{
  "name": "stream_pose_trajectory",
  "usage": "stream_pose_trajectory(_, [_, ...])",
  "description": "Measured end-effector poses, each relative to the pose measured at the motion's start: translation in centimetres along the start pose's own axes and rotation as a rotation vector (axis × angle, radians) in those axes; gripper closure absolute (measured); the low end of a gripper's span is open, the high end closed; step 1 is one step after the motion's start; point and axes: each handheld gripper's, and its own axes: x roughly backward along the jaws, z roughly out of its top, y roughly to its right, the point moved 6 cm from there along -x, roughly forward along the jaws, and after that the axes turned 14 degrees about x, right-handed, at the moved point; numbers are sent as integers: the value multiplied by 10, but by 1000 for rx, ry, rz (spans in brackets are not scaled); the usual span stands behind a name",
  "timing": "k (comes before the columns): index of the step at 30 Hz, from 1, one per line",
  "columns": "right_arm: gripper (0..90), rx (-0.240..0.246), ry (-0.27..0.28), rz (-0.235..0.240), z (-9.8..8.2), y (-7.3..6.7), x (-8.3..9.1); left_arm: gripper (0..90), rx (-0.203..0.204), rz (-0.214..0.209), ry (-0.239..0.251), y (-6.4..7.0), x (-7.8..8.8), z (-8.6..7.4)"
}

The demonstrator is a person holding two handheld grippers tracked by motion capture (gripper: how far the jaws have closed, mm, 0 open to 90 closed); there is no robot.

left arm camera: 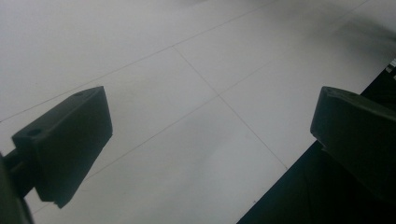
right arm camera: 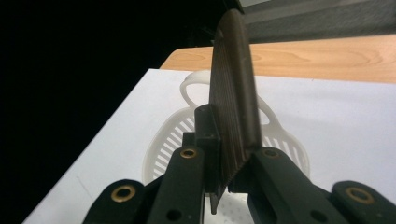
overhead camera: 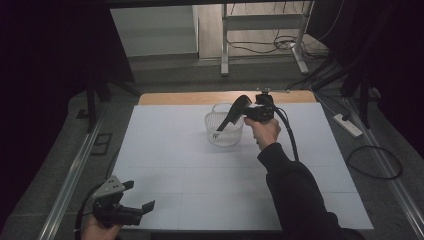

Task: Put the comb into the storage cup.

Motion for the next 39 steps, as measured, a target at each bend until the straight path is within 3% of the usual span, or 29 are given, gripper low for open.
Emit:
stream_pose_trajectory(12, [843, -44, -3, -8, -8, 10, -5, 0, 5, -4, 0, 0, 0, 0])
stream_pose_trajectory(30, [739, 57, -54, -140, -13, 21, -5, 0, 16, -19, 2, -1, 0, 0])
stream_pose_trajectory(39, [700, 81, -67, -183, -15, 25, -5, 0, 16, -21, 2, -1, 0, 0])
